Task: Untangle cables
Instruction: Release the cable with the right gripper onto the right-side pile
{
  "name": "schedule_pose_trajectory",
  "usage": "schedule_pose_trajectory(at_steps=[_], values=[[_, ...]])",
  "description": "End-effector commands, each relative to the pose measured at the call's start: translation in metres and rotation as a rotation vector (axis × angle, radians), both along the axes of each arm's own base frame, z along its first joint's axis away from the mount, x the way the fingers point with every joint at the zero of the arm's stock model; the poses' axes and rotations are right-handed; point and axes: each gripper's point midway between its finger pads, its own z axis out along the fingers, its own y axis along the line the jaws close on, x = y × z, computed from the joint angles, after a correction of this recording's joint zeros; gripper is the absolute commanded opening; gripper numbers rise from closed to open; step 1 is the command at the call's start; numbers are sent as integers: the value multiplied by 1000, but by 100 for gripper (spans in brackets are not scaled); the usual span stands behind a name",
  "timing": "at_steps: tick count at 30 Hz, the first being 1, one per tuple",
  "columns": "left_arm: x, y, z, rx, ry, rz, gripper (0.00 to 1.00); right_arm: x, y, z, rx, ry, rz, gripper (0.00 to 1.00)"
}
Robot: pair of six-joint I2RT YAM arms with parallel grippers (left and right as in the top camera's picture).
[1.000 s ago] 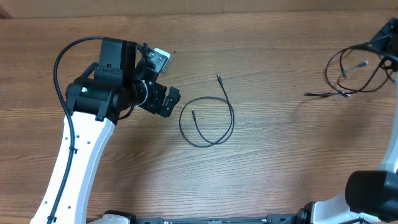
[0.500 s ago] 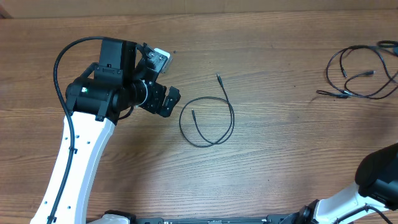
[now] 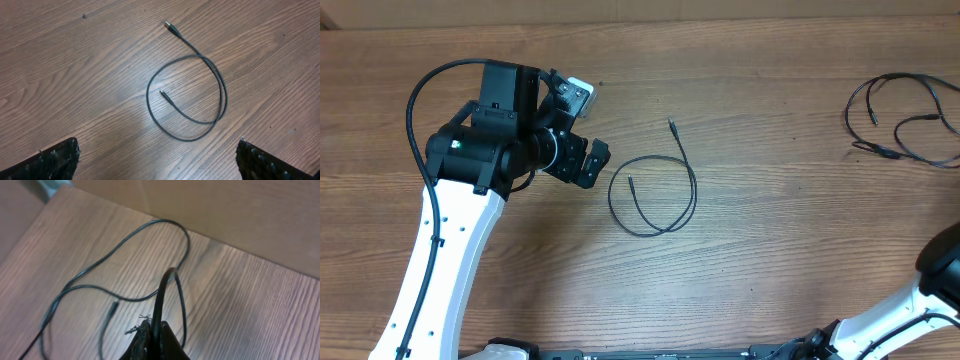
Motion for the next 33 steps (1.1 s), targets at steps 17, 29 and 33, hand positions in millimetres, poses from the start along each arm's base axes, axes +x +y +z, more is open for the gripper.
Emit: schedule_pose_trajectory(at_steps=[17,29,33], values=[[2,0,1,-1,2,13,100,-20,-29,-35,198,-117,30,100],[2,0,1,-1,2,13,100,33,85,-10,450,-263,509,100],[2,0,1,-1,2,13,100,43,124,2,414,-215,643,100]])
